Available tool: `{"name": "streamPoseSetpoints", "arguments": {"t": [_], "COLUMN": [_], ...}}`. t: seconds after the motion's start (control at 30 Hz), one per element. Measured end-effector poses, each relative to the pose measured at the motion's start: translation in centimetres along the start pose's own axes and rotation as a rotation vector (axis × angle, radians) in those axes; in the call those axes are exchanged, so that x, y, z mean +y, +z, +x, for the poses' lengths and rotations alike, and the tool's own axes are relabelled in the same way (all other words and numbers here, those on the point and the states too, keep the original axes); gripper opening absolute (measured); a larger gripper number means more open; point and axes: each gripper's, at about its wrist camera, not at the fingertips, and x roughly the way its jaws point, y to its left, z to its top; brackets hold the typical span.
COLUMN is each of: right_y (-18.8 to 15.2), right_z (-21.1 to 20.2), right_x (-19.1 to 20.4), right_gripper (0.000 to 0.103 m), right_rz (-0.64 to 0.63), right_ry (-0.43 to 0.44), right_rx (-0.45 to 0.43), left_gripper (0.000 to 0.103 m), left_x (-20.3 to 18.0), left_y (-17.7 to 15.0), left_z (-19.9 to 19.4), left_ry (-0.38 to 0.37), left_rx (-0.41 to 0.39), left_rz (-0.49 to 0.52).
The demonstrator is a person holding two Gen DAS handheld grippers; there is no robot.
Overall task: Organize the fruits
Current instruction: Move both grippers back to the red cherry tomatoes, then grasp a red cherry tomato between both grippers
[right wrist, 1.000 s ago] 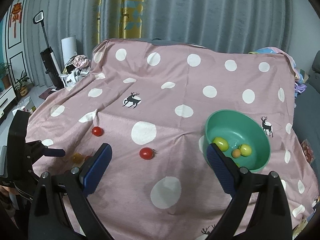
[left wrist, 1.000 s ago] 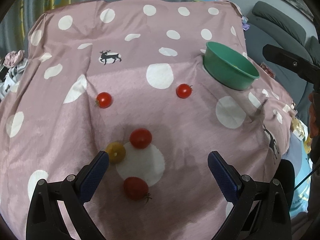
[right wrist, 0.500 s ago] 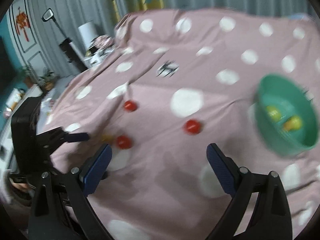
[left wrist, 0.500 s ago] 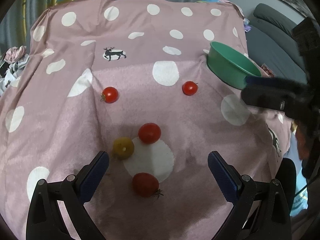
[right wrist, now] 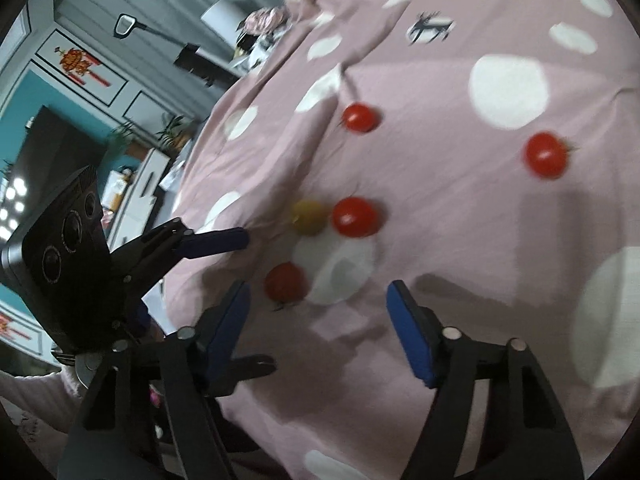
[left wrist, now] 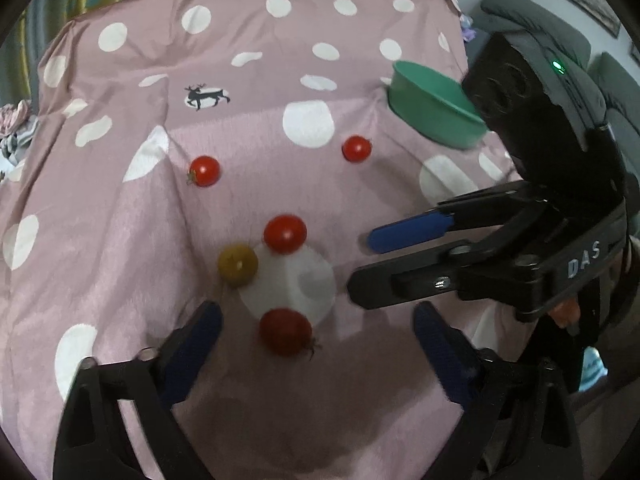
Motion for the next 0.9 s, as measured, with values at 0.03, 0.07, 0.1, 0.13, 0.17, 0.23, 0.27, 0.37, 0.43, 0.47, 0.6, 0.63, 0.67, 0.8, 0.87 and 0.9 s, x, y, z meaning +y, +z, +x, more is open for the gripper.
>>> {"name": "streamPoseSetpoints", "arguments": {"t": [0.03, 0.07, 0.1, 0.13, 0.17, 0.23, 0.27, 0.37, 0.43, 0.47, 0.6, 0.63, 0.67, 0.8, 0.87, 0.9], "right_y": [0.0, 0.0, 0.1, 0.1, 0.1, 0.3, 0.4, 0.8, 1.0, 1.0, 1.3, 1.4, 1.4, 1.1, 0.9, 0.7], "right_z": [0.5, 0.9, 1.3, 1.8, 2.2, 2.9, 3.3, 4.4, 5.1, 5.3, 5.8, 6.0, 6.2, 6.0, 5.5, 4.9], "right_x": [0.2, 0.4, 0.6, 1.0, 1.2, 1.6, 1.8, 2.1, 2.4, 2.5, 2.9, 3.0, 3.0, 3.0, 2.8, 2.6], "right_gripper": [0.063, 0.060, 0.057, 0.056, 0.053, 0.048, 0.046, 0.043, 0.042, 0.040, 0.029, 0.029, 0.028, 0.027, 0.027, 0.027], "right_rz": [-0.005, -0.013, -0.021, -0.025, -0.028, -0.035, -0.041, -0.057, -0.062, -0.065, -0.087, -0.090, -0.092, -0.099, -0.102, -0.105], "right_ry": [0.013, 0.016, 0.020, 0.034, 0.050, 0.066, 0.067, 0.072, 0.073, 0.076, 0.076, 0.076, 0.078, 0.071, 0.070, 0.069], "right_rx": [0.016, 0.029, 0.042, 0.058, 0.071, 0.099, 0.112, 0.147, 0.173, 0.177, 0.198, 0.201, 0.201, 0.186, 0.172, 0.163], "left_gripper": [0.080, 0.077, 0.077, 0.075, 0.073, 0.068, 0.064, 0.056, 0.055, 0.055, 0.037, 0.037, 0.037, 0.036, 0.036, 0.036], "left_x": [0.0, 0.2, 0.3, 0.4, 0.4, 0.1, -0.1, -0.4, -0.4, -0.3, -0.1, -0.2, -0.3, -0.6, -1.1, -1.4], "left_y": [0.0, 0.0, 0.0, 0.0, -0.1, 0.1, 0.1, 0.2, 0.1, 0.2, -0.1, -0.1, -0.1, -0.3, -0.3, -0.3], "left_z": [0.1, 0.3, 0.7, 0.8, 0.9, 1.2, 1.3, 1.7, 2.0, 2.2, 2.9, 3.0, 3.1, 3.1, 2.9, 2.7], "left_ry": [0.002, 0.007, 0.016, 0.018, 0.015, 0.015, 0.017, 0.038, 0.042, 0.044, 0.047, 0.045, 0.054, 0.053, 0.053, 0.053], "left_rx": [0.008, 0.017, 0.029, 0.036, 0.040, 0.053, 0.060, 0.078, 0.089, 0.094, 0.121, 0.122, 0.120, 0.117, 0.110, 0.104], "left_rz": [0.000, -0.002, -0.006, -0.008, -0.005, 0.023, 0.036, 0.069, 0.067, 0.061, 0.058, 0.059, 0.064, 0.057, 0.065, 0.071]}}
